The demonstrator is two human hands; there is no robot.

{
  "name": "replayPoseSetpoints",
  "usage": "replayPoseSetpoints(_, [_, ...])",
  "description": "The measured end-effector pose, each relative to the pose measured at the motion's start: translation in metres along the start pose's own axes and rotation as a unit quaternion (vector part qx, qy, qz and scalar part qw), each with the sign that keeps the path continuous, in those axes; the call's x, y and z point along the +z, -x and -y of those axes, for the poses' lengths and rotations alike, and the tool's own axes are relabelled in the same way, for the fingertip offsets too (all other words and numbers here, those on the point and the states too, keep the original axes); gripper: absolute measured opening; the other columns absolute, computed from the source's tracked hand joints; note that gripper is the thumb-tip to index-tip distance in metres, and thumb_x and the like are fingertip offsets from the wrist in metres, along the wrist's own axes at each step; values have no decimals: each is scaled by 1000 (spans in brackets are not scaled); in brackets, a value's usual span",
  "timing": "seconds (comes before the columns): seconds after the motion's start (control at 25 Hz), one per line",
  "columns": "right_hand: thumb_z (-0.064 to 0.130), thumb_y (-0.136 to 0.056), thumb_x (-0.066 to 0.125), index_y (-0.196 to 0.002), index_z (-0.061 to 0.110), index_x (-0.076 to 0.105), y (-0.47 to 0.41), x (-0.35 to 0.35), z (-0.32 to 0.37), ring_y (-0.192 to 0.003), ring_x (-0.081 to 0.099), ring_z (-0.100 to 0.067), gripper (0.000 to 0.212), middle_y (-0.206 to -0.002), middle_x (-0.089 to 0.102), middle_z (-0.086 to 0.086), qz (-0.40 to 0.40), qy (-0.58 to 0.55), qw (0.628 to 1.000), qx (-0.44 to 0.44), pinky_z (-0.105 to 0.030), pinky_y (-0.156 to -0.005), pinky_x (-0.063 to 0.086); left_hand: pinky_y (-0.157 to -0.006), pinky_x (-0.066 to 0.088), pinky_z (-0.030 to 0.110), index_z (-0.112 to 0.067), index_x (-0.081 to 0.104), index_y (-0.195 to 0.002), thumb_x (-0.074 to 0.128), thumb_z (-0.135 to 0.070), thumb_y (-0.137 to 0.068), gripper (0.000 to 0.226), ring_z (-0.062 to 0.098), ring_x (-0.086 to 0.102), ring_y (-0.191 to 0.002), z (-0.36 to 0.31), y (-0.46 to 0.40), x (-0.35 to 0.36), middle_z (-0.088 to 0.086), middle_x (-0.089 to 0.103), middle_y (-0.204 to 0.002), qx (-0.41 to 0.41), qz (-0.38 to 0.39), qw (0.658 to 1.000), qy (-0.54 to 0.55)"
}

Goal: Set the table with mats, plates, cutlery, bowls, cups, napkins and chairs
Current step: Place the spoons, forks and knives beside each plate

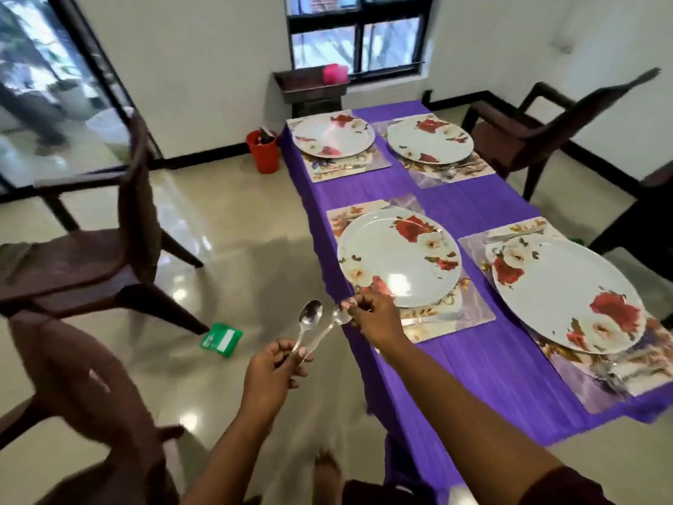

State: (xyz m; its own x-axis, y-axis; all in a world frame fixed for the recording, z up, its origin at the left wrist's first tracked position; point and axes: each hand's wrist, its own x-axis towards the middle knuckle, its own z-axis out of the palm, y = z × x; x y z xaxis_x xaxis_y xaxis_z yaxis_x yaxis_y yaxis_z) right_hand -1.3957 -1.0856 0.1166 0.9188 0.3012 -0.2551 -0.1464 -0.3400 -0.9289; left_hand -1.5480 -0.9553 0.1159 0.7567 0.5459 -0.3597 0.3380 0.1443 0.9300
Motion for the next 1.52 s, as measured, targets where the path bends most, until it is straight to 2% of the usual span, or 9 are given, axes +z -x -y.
replayPoseSetpoints(0.08, [15,-85,72,-80,7,70,-17,-11,7,-70,65,-20,10,-88,71,-11,-38,7,999,10,-41,-69,53,-53,42,22,-4,59,-100,63,-12,-92,12,12,58,-60,-17,-31,6,7,74,-82,-6,18,1000,5])
replayPoseSetpoints(0.32, [15,-87,69,-92,17,69,-82,-42,21,-65,69,-19,5,-79,72,-2,-128,39,991,31,-29,-59,54,-49,49,19,4,60,-98,65,-5,-89,13,7,56,-50,-60,-131,45,11,69,-74,-22,73,997,19])
replayPoseSetpoints(0.56, [15,-85,69,-75,29,64,-208,-54,53,-68,69,-22,18,-76,71,-1,-182,53,981,34,-41,-73,56,-60,55,20,-6,63,-89,68,-7,-87,6,19,69,-70,-105,-265,77,14,70,-81,-22,89,995,25])
replayPoseSetpoints(0.64, [19,-84,69,-76,27,65,-264,-55,61,-73,68,-22,13,-78,71,-1,-194,94,976,42,-42,-73,56,-61,56,20,-4,63,-90,67,-6,-88,5,18,70,-72,-122,-317,86,15,71,-84,-10,94,995,-11])
replayPoseSetpoints(0.72, [22,-86,67,-84,23,68,-311,-52,68,-73,65,-19,3,-78,70,0,-202,132,969,60,-32,-63,53,-57,55,23,-5,64,-90,65,-7,-90,2,18,68,-65,-134,-359,92,15,69,-81,-9,101,993,-57])
replayPoseSetpoints(0.8, [21,-89,66,-88,18,69,-348,-49,69,-70,61,-16,3,-77,67,0,-193,157,965,85,-23,-56,42,-56,52,29,-13,67,-87,68,-15,-89,2,18,64,-61,-141,-395,99,7,69,-77,14,93,984,-150])
replayPoseSetpoints(0.88, [20,-89,67,-84,19,65,-379,-46,64,-72,61,-19,5,-77,66,-1,-185,169,962,112,-24,-57,40,-63,51,33,-19,70,-84,71,-22,-86,4,14,63,-68,-141,-428,106,-3,69,-76,51,83,965,-246])
replayPoseSetpoints(1.08, [18,-90,65,-85,16,65,-415,-49,41,-82,63,-21,5,-82,67,-2,-169,208,949,164,-33,-75,53,-61,49,25,-23,66,-85,71,-19,-86,7,11,62,-72,-131,-462,124,-6,66,-77,61,109,945,-301])
replayPoseSetpoints(1.52, [24,-92,65,-105,16,70,-430,-50,8,-91,63,-22,16,-98,70,-6,-178,254,931,192,-34,-86,57,-57,42,13,-15,67,-97,69,-19,-89,9,11,61,-76,-120,-473,138,-4,66,-85,54,122,931,-340])
